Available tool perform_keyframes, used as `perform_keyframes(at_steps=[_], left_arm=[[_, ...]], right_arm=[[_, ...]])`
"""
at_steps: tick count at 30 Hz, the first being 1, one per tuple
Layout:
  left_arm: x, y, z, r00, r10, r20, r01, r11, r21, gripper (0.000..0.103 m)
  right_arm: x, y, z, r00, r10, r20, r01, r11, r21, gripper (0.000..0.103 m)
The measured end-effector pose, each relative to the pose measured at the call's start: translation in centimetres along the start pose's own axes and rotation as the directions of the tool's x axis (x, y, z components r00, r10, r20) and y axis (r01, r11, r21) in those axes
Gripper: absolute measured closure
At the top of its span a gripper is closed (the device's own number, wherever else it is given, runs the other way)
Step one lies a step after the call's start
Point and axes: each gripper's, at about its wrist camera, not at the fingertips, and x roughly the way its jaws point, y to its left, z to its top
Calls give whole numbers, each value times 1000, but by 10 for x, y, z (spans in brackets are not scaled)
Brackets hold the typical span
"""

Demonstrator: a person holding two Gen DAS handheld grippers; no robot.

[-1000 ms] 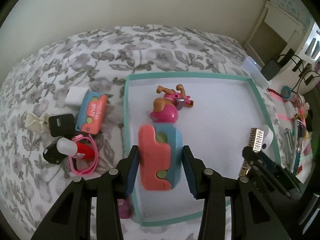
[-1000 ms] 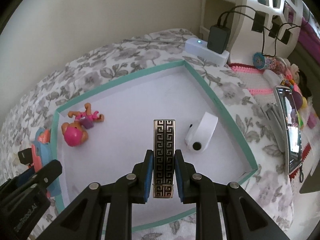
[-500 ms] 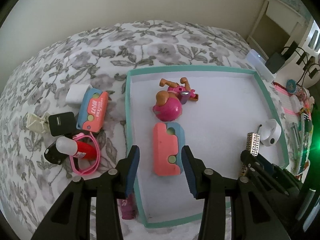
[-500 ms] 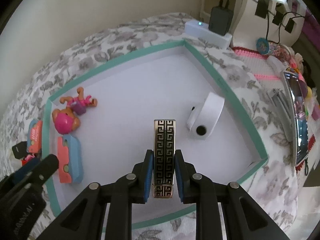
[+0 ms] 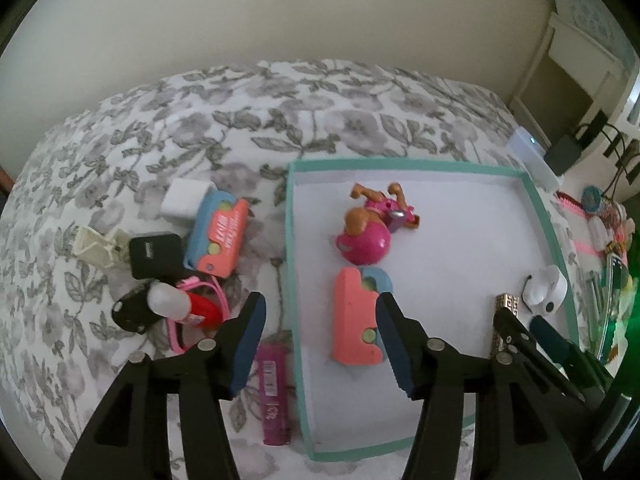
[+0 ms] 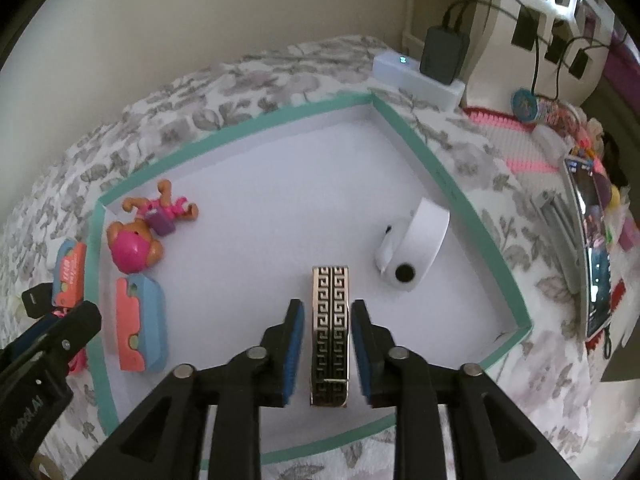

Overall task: Organize rigid objects
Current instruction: 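Lower the gold bar into the tray and open the right tool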

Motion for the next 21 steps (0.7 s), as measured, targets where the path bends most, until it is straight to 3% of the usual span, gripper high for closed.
perform_keyframes(at_steps=[1, 2, 4, 7, 11, 21], left_arm=[[-1, 3, 1, 1000, 4, 4, -4, 1000, -12, 29], [-2, 5, 2, 1000, 7, 8, -7, 1000, -22, 24], [-3, 11, 3, 1000, 10, 15, -10, 999, -49, 22], [-3, 19, 3, 999, 32, 18, -31, 996, -78, 21], [-2, 31, 2, 997, 69, 21, -66, 990, -127, 20], [-4, 56, 1, 994, 110, 15, -105, 972, -210, 20]], right_arm=[[-2, 1, 1, 1000, -4, 14, 4, 1000, -6, 54], [-4, 2, 1, 1000, -3, 22, 3, 1000, -8, 53], [-7, 3, 2, 999, 0, 38, 0, 1000, -13, 53], [-9, 7, 3, 998, 5, 55, -4, 1000, -29, 53], [-11, 13, 2, 997, 0, 79, 5, 998, -57, 33], [-11, 15, 1, 996, 3, 92, 3, 998, -65, 19]])
